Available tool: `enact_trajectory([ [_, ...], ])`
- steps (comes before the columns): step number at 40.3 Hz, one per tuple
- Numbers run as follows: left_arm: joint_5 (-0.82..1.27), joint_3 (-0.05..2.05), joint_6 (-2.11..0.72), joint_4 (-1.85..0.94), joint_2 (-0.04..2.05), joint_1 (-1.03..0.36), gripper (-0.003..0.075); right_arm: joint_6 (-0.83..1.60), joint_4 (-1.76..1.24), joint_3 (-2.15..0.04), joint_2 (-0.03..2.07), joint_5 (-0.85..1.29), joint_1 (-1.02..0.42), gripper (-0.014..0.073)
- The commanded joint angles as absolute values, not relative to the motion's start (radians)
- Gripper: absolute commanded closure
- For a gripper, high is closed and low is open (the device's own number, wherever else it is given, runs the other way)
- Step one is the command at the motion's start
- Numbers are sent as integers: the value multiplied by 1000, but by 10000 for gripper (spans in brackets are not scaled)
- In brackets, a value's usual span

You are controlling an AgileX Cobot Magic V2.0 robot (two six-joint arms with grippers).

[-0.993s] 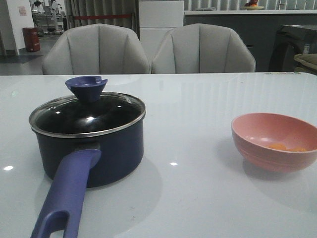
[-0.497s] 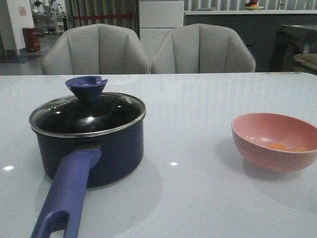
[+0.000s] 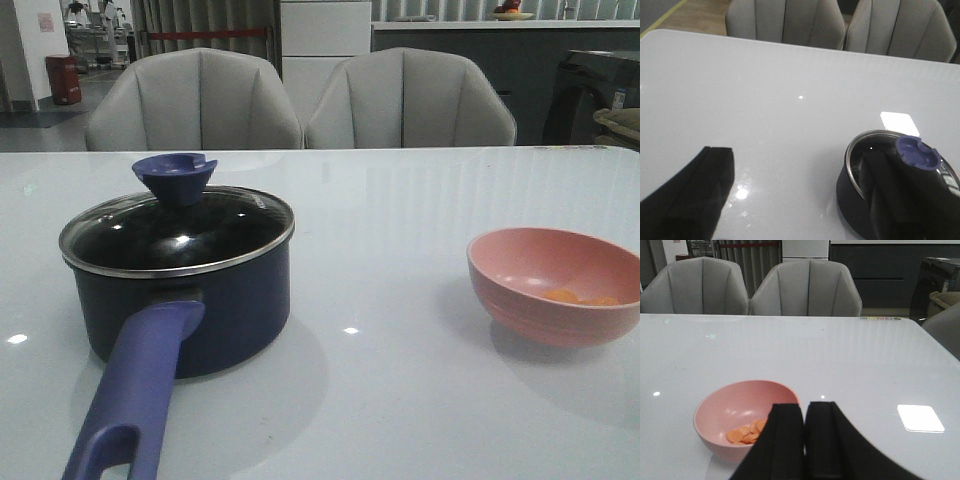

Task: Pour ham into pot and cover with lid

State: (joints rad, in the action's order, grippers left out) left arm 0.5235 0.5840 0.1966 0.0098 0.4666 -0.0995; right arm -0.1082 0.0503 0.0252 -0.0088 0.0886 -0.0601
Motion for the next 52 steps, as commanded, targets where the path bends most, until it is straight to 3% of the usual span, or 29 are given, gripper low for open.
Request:
enact_trajectory([
  [1, 551, 695, 195, 0, 547, -106, 109, -108, 61, 36, -28, 13, -59, 440],
  [10, 727, 879, 185, -31, 771, -106, 106, -108, 61, 36, -28, 13, -59, 440],
  [25, 928, 1154, 12, -309, 1123, -112, 106, -108, 61, 36, -28, 13, -59, 440],
  [38, 951, 1332, 49, -219, 1354, -332, 106, -108, 61, 36, -28, 13, -59, 440],
  [52, 1069, 1548, 79, -171, 1612, -448, 106, -108, 61, 36, -28, 13, -59, 440],
])
